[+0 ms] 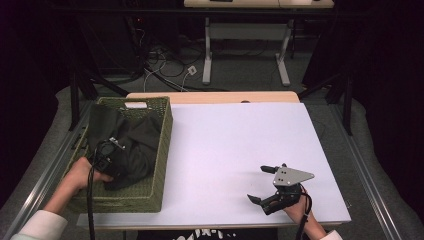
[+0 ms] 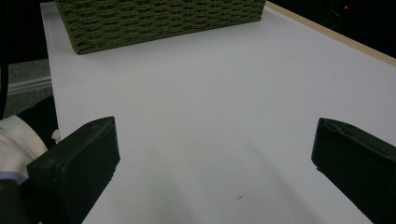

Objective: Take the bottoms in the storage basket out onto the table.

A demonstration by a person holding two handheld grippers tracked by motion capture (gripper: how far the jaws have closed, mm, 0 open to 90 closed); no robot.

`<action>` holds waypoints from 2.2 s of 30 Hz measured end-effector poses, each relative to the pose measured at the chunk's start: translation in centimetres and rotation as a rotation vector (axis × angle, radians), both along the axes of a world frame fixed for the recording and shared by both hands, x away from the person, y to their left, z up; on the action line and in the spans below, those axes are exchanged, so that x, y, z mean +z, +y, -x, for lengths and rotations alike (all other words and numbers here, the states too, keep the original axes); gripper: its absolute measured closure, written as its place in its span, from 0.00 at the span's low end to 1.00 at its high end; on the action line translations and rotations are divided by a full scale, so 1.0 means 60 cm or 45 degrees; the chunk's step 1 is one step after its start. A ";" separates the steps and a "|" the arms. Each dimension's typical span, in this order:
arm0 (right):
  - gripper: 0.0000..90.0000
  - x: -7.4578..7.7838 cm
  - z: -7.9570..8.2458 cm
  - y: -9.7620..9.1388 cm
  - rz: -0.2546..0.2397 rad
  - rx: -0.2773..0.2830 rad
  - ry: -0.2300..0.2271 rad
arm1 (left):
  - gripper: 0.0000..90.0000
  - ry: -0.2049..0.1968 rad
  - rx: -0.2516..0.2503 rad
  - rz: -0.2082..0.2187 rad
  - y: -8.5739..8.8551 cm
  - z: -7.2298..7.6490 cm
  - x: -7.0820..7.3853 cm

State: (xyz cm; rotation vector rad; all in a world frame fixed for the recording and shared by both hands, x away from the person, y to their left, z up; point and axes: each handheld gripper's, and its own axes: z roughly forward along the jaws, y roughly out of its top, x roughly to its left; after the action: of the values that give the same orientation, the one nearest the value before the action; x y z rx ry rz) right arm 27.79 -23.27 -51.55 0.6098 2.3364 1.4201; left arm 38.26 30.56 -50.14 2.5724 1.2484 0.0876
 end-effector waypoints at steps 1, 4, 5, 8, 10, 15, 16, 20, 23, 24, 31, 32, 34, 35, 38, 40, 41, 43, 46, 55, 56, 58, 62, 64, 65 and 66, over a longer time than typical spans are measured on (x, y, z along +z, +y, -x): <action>0.01 0.000 0.000 0.000 -0.002 -0.001 0.000 | 0.62 -0.005 0.004 0.023 0.004 0.001 0.001; 0.01 0.000 0.000 0.000 -0.001 -0.001 -0.001 | 0.67 -0.013 0.011 0.071 0.010 0.003 0.005; 0.01 0.000 0.000 0.000 -0.005 0.000 0.002 | 0.69 -0.016 0.004 0.072 0.010 0.003 0.007; 0.01 0.001 0.001 0.002 -0.005 0.005 -0.003 | 0.71 -0.041 -0.002 0.073 0.009 0.006 0.012; 0.01 0.002 0.002 0.002 -0.005 0.006 -0.006 | 0.72 -0.051 0.001 0.086 0.011 0.008 0.015; 0.01 0.002 0.001 -0.001 -0.010 -0.004 -0.003 | 0.74 -0.092 0.017 0.147 0.019 0.017 0.024; 0.01 0.002 0.001 -0.001 -0.011 -0.005 -0.004 | 0.75 -0.103 0.018 0.157 0.021 0.018 0.027; 0.01 0.002 0.001 -0.001 -0.006 -0.007 -0.005 | 0.75 -0.141 0.037 0.208 0.026 0.024 0.037; 0.01 0.002 0.001 -0.001 -0.006 -0.008 -0.005 | 0.75 -0.164 0.041 0.230 0.028 0.027 0.041; 0.01 0.002 0.001 -0.001 -0.007 -0.008 -0.006 | 0.75 -0.169 0.042 0.235 0.029 0.028 0.043; 0.01 0.002 0.001 -0.002 -0.007 -0.013 -0.006 | 0.76 -0.210 0.050 0.265 0.030 0.034 0.050; 0.01 0.002 0.000 -0.002 -0.010 -0.013 -0.003 | 0.76 -0.208 0.050 0.266 0.029 0.035 0.051; 0.02 0.002 0.000 -0.003 -0.013 -0.015 -0.002 | 0.76 -0.213 0.053 0.266 0.028 0.036 0.053; 0.02 0.002 0.000 -0.003 -0.014 -0.020 -0.004 | 0.76 -0.221 0.052 0.269 0.028 0.037 0.053; 0.02 0.003 0.000 -0.004 -0.019 -0.021 -0.005 | 0.77 -0.249 0.061 0.284 0.028 0.041 0.057; 0.02 0.003 0.000 -0.004 -0.020 -0.022 -0.003 | 0.77 -0.263 0.068 0.301 0.029 0.043 0.059; 0.02 0.002 -0.001 -0.004 -0.020 -0.022 -0.002 | 0.77 -0.272 0.075 0.314 0.029 0.044 0.060; 0.02 0.002 -0.001 -0.004 -0.021 -0.023 -0.002 | 0.77 -0.281 0.084 0.331 0.031 0.045 0.061; 0.02 0.003 0.000 -0.004 -0.015 -0.024 0.000 | 0.77 -0.296 0.095 0.366 0.034 0.047 0.065; 0.02 0.003 0.000 -0.004 -0.014 -0.024 -0.001 | 0.78 -0.335 0.110 0.450 0.037 0.051 0.076; 0.02 0.003 0.000 -0.004 -0.015 -0.024 -0.001 | 0.78 -0.340 0.113 0.459 0.037 0.052 0.076; 0.02 0.003 0.000 -0.004 -0.015 -0.023 -0.001 | 0.78 -0.356 0.111 0.463 0.036 0.054 0.078; 0.02 0.003 -0.001 -0.004 -0.016 -0.023 -0.002 | 0.78 -0.391 0.113 0.473 0.035 0.056 0.081; 0.02 0.003 0.000 -0.005 -0.016 -0.024 -0.002 | 0.78 -0.413 0.116 0.485 0.035 0.057 0.082; 0.02 0.003 -0.001 -0.005 -0.015 -0.024 -0.002 | 0.78 -0.422 0.121 0.485 0.034 0.058 0.083; 0.02 0.002 -0.001 -0.005 -0.014 -0.024 -0.002 | 0.79 -0.436 0.127 0.490 0.033 0.059 0.084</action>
State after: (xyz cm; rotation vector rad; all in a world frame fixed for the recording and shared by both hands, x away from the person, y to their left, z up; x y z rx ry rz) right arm 27.84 -23.55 -51.41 0.6314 2.3169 1.4256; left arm 34.70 32.56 -45.10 2.0636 1.1338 0.2681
